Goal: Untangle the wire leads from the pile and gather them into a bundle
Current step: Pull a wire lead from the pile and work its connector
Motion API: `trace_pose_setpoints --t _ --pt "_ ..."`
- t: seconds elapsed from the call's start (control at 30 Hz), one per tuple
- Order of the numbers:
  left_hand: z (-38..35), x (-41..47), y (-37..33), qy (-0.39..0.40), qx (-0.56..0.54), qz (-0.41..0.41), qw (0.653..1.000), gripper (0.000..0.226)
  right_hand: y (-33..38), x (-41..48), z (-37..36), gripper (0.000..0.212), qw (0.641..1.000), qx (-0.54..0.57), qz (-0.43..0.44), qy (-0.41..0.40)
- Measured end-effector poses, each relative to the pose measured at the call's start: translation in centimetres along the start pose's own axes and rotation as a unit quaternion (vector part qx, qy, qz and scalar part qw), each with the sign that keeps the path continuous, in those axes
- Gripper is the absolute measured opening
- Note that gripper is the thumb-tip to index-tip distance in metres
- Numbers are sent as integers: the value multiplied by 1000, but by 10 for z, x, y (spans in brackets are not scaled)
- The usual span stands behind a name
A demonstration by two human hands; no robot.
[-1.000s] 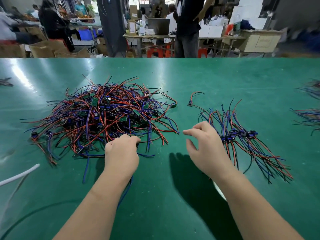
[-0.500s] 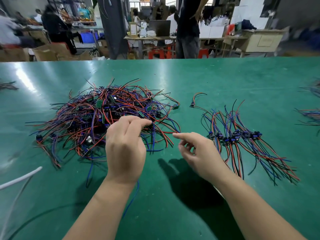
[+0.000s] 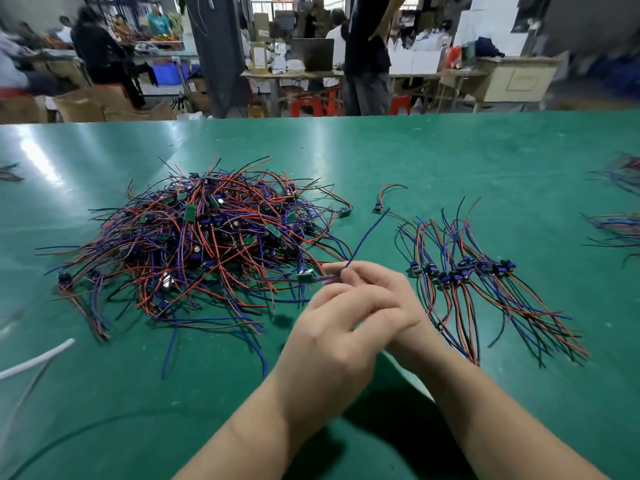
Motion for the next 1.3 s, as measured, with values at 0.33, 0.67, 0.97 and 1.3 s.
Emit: trace_pose_setpoints --t 0.33,0.67,0.97,1.3 --pt "18 -20 54 -67 -12 258 964 43 14 3 34 30 935 339 -84 -64" --pt "6 -16 38 -63 -65 199 976 29 18 -4 25 14 937 330 -112 7" --pt "-26 -32 42 -8 -450 497 742 11 7 -3 31 16 985 85 -149 6" --pt "-28 -45 32 254 -458 476 706 14 -4 3 71 3 949 186 -181 -179"
Point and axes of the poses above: each hand's wrist, its own x-axis towards the middle knuckle, its own z-axis out of the back of the hand, y = z × x, the point moved 5 cm from there along x, towards the middle knuckle, and after that the axes turned 13 degrees about -z, right-handed, at the moved point
